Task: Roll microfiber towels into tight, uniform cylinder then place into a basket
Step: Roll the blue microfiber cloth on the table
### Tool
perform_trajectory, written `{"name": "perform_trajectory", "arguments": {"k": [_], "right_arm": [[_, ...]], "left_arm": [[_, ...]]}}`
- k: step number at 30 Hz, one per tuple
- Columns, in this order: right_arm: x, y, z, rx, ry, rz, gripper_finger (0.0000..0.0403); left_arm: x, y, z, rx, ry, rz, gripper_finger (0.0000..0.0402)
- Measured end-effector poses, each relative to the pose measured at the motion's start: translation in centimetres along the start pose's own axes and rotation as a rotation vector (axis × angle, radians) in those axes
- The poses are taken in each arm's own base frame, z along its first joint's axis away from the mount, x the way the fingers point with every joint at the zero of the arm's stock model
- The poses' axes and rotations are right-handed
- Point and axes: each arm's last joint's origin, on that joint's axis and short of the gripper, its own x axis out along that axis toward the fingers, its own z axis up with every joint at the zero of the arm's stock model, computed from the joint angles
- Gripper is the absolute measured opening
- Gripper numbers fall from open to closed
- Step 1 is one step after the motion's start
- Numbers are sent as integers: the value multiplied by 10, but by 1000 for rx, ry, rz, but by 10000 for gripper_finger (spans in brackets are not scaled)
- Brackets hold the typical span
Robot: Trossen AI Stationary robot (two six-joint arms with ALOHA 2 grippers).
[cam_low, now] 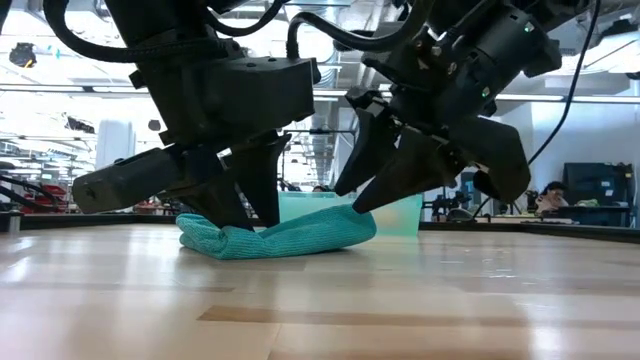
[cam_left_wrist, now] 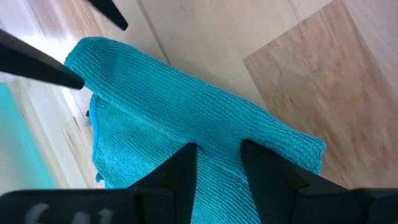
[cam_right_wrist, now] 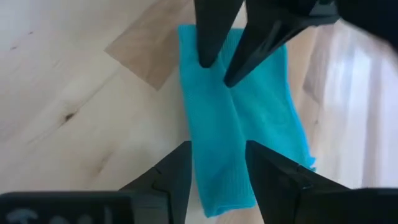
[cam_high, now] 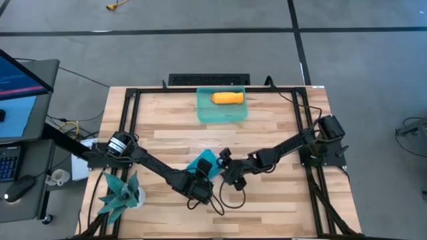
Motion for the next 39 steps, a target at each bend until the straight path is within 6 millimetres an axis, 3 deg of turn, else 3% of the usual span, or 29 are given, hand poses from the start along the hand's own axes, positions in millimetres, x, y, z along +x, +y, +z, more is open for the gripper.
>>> {"name": "perform_trajectory", "arguments": {"k": [9,17,23,39], "right_arm": [[1,-2,-3,41,5,15,172],[25,8,-16,25,72,26,172],[29,7,-15,28,93,-13,173],[34,-12,-32,335,115,42,149]], "left_arm": [[0,-1,0,-3,-1,3,125],[-1,-1,0,-13,0,3,125],[-1,-1,0,-17,4,2,125],[-7,-12,1,-33,4,131,125]]}}
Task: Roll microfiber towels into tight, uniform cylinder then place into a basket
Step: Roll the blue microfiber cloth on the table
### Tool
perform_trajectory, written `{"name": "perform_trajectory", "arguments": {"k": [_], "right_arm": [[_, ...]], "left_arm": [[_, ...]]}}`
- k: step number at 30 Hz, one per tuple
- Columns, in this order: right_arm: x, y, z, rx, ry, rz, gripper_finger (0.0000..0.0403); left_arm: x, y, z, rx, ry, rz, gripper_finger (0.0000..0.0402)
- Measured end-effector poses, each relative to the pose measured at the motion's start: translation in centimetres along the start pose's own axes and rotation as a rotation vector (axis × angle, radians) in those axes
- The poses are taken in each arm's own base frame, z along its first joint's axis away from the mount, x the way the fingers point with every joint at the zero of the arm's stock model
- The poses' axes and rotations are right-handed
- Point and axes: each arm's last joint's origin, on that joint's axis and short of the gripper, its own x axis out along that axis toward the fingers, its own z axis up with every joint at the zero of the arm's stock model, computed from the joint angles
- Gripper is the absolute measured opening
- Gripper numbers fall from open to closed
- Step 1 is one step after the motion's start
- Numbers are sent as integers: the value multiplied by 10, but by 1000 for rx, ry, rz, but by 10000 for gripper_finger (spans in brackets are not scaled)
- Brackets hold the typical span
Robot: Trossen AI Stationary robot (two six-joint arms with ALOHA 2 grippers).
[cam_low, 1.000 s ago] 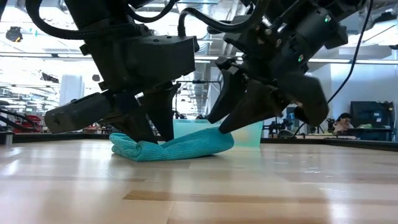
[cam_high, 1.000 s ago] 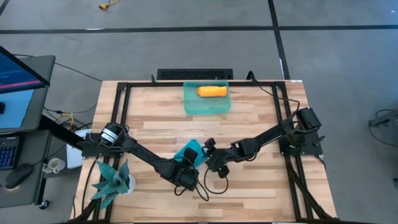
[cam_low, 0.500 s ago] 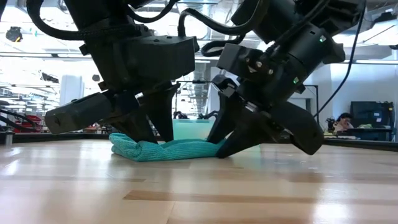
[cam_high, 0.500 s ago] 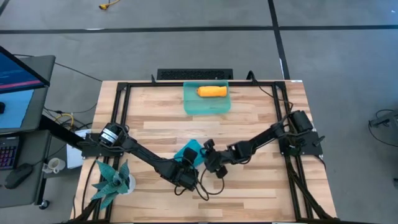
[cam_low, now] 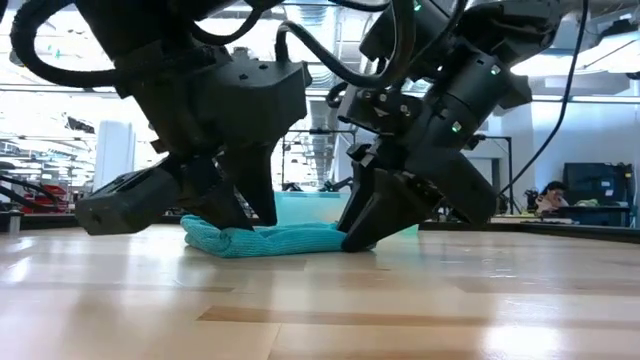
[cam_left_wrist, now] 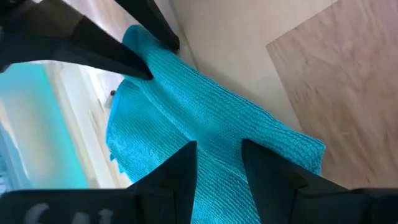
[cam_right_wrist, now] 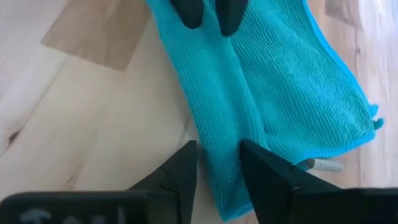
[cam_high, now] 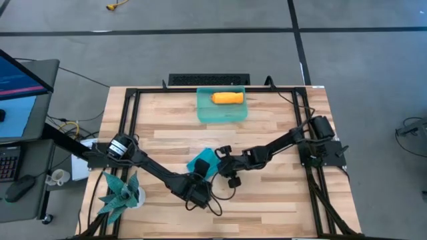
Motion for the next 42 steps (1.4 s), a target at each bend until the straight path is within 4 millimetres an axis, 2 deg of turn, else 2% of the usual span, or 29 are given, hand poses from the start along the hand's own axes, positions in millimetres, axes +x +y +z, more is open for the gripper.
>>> {"name": "perform_trajectory", "arguments": {"k": [5,11,16,20,25,30,35,42], "right_arm": [[1,-4,-2,115,1,20,111],[1,-4,-2,193,5,40,72],[1,-3,-2,305,7,65,60],[1,-3,-2,414,9,69,59],[1,-3,-1,534,-1,70,59],[1,-3,-1,541,-6,74,59],[2,-6,-2,550,-6,83,59],[2,-6,-1,549,-8,86,59]], "left_arm": [[-15,-3,7,-7,-6,7,125],[-47,-2,15,-23,12,61,125],[-74,-5,21,-95,-20,121,125],[-80,-12,22,-190,-56,127,125],[-61,-20,14,-259,-66,159,125],[-37,-21,2,-272,-32,171,125],[-23,-18,-2,-278,-28,179,125],[-15,-12,1,-328,-29,96,125]]}}
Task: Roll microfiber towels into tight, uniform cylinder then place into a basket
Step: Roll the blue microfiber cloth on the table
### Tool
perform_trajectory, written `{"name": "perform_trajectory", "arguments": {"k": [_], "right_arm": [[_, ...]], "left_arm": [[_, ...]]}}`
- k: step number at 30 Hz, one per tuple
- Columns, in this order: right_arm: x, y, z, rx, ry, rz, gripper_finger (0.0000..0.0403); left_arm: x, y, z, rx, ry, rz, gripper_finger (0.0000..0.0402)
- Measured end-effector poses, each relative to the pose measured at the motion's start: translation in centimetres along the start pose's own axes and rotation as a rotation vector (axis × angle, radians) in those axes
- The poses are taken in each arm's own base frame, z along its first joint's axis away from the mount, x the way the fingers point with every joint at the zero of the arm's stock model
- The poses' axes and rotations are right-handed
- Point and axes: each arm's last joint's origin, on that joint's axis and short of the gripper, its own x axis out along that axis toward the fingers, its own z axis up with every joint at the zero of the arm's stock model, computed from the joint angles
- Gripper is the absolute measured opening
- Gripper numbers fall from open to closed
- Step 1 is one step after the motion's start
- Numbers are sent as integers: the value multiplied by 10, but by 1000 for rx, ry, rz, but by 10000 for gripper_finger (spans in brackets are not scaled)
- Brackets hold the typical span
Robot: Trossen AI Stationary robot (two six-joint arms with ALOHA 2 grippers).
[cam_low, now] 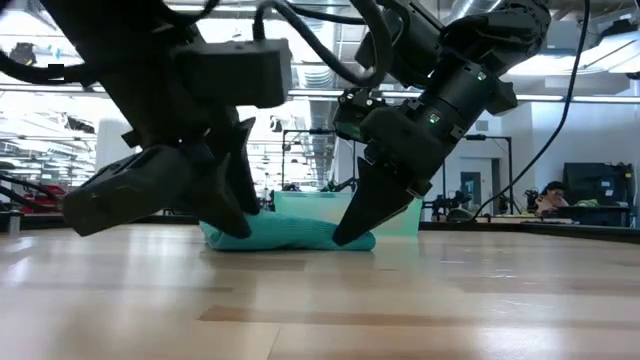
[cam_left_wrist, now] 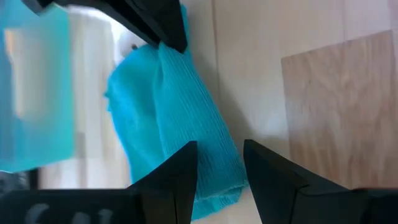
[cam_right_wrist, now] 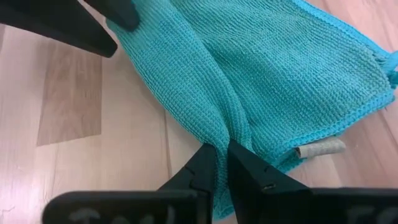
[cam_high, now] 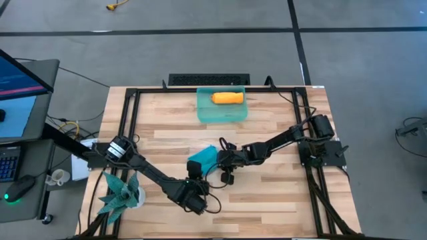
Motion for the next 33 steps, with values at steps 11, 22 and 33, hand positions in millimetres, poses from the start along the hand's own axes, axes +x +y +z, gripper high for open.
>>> {"name": "perform_trajectory", "arguments": {"k": [11,22,33], "right_arm": [[0,1,0,0,8,31,59],[0,1,0,4,9,38,59],[-1,14,-4,42,36,106,58]], "left_arm": [[15,15,-1,-92,94,-56,125],[25,13,-17,-170,147,-95,96],[19,12,-15,-237,159,-155,13]]}}
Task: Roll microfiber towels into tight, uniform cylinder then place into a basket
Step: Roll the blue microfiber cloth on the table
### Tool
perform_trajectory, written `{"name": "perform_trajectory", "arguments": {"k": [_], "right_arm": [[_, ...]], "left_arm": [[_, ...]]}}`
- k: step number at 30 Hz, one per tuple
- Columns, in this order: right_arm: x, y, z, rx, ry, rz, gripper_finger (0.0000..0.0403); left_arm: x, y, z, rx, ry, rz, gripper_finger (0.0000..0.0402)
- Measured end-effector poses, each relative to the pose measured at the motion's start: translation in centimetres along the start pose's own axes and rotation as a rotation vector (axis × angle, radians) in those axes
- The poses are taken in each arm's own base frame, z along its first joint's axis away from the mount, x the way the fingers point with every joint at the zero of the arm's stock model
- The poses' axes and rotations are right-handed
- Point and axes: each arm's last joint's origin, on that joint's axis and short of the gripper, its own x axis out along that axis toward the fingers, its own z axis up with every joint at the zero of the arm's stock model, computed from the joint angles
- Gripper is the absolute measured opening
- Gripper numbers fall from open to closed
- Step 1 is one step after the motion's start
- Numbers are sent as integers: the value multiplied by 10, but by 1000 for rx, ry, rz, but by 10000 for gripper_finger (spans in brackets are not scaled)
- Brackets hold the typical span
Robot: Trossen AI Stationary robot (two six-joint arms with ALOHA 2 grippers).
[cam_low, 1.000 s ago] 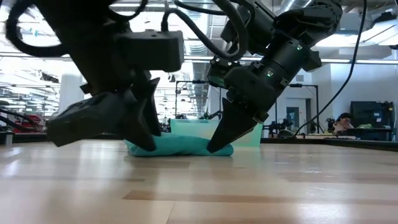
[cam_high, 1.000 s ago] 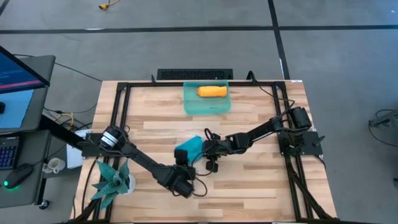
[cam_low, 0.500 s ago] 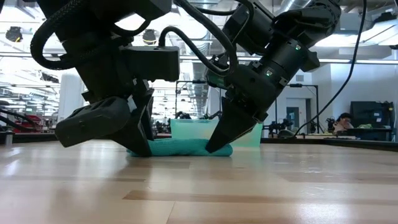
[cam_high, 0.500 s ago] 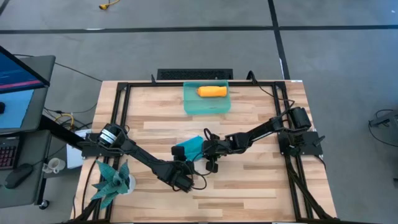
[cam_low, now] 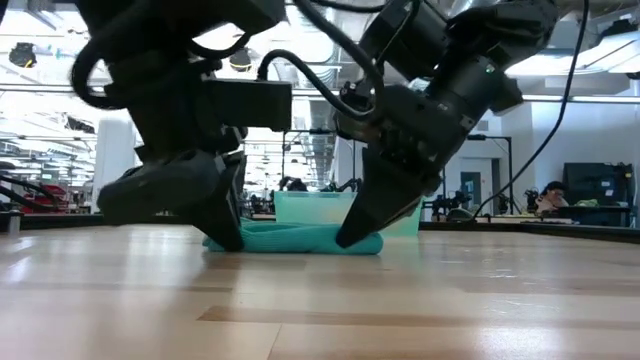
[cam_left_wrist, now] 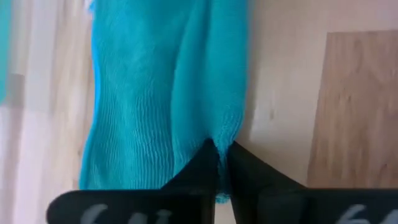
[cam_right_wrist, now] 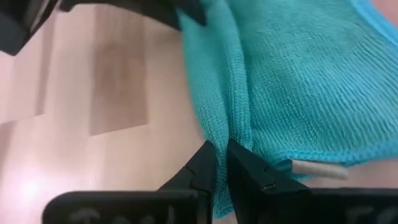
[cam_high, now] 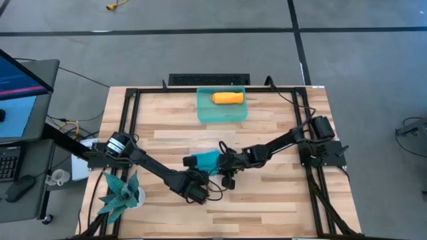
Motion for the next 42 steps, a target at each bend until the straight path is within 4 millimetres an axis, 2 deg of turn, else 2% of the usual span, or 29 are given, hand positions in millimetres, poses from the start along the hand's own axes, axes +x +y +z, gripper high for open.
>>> {"name": "perform_trajectory", "arguments": {"k": [3,8,14,20,25,32,35,42], "right_arm": [[0,12,-3,15,3,21,50],[-1,39,-7,-31,11,70,10],[-4,64,-2,-71,4,128,12],[-9,77,10,-26,26,235,11],[-9,72,13,34,28,233,5],[14,57,13,144,56,281,7],[14,51,15,168,67,295,6],[12,44,19,179,45,241,6]], "left_arm": [[-8,1,5,-37,5,-58,6],[-25,6,10,-111,18,-201,6],[-39,13,14,-254,67,-341,3],[-49,28,19,-375,134,-439,7],[-38,43,21,-439,234,-490,7],[-18,72,21,-482,343,-472,8],[-12,80,22,-501,359,-469,8],[5,86,11,-516,376,-449,8]]}}
